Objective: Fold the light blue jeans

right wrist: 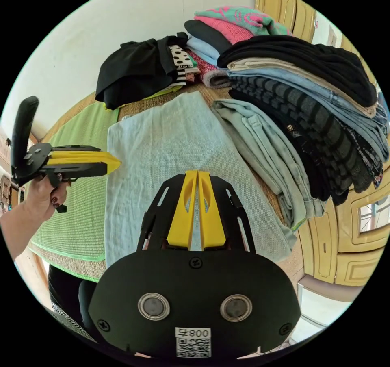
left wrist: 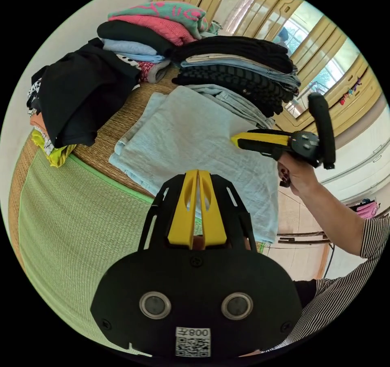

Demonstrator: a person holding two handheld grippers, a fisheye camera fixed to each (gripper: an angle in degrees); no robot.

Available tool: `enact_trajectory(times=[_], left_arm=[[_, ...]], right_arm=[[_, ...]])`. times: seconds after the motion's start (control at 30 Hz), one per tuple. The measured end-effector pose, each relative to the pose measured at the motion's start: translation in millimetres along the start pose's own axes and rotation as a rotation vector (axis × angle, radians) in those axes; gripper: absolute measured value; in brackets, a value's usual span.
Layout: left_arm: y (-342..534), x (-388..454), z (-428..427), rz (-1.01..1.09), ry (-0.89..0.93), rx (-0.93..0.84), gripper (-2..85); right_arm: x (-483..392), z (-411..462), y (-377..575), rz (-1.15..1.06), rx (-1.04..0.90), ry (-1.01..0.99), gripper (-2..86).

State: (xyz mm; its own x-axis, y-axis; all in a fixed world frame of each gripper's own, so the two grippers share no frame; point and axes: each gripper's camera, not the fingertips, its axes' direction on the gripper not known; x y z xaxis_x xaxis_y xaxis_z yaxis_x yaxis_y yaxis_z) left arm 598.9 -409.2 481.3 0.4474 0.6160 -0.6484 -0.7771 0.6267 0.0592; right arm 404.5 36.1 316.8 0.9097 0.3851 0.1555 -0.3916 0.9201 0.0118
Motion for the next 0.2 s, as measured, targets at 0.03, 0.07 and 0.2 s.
enact_trajectory(times=[0.03,0.07,0.2], left_arm=[[-0.5,3.7,14.7,0.021,-0.014,-0.091,0.4],[1.5,7.1,23.4,0.039,-0.032,-0.122,0.4],[6.8,12.3,11.2,0.064,-0.038,-0.095,0.5]], right_arm=[[-2.3,-0.9,2.3,-0.002,0.024,0.005,0.2],[-7.0,-1.9,5.6,-0.012,0.027,0.018,0.2],[-18.6,-12.2,15.4,-0.037,0.011,0.039,0.4]])
